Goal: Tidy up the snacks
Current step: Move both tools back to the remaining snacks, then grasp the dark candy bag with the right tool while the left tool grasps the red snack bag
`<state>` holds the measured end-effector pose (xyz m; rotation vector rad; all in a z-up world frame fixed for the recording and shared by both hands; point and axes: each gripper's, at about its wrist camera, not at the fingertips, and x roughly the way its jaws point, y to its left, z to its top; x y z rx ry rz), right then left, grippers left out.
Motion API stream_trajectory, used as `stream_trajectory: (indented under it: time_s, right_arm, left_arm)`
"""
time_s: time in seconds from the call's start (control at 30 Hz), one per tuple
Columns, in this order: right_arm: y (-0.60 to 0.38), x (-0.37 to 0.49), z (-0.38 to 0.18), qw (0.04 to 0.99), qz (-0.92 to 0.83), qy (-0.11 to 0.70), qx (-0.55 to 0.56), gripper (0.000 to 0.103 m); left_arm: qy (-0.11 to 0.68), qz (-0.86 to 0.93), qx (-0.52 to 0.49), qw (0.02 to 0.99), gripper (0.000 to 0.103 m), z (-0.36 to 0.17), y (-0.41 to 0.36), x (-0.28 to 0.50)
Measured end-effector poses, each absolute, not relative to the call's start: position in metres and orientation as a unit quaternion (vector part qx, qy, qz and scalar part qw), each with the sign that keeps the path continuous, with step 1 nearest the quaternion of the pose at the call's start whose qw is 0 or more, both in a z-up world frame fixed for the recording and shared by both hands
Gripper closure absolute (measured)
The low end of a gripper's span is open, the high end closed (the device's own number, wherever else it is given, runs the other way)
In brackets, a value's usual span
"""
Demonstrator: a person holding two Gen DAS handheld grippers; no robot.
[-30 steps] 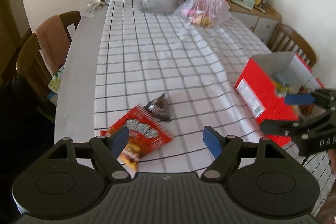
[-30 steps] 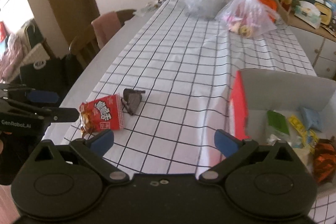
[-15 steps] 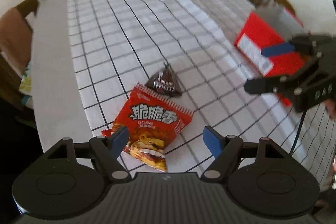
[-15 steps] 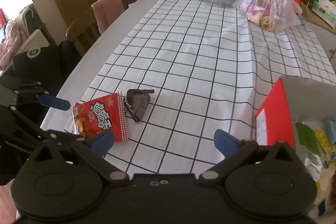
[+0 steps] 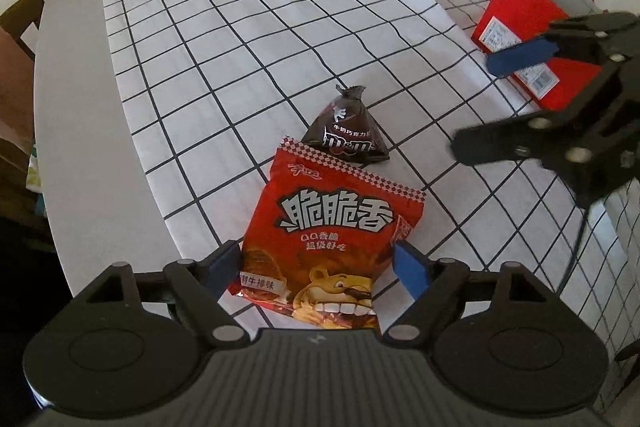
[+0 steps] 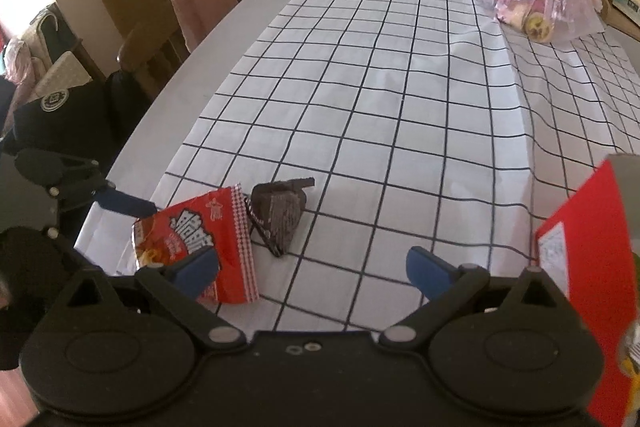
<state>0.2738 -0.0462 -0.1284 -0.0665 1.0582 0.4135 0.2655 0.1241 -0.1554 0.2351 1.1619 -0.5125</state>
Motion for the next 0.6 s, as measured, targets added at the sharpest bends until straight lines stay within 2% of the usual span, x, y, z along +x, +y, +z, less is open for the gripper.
stream_trajectory:
  time_s: [0.17, 0.43, 0.57, 0.6]
  right_arm:
    - [-0.03, 0.287, -0.143, 0.843, 0.191, 0.501, -0.039, 0.007]
    - [-0.013, 0.304, -0.166, 0.841, 0.187, 0.504, -0.059, 0.027]
    - [-0.006, 0.307, -0.171, 0.841, 0.194, 0.5, -0.07, 0.032]
    - [-0.004, 0.307, -0.171, 0.842, 0.196, 0.497, -0.073, 0.036]
  left_arm:
    - [0.541, -0.236, 0.126, 0.798, 0.02, -0.162, 0.116, 0.268]
    - [0.538, -0.214, 0.118, 0.807, 0.02, -0.17, 0.114, 0.267]
    - [0.531, -0.2, 0.114, 0.816, 0.02, -0.171, 0.111, 0.261]
    - [0.531, -0.196, 0.113, 0.817, 0.02, -0.172, 0.111, 0.261]
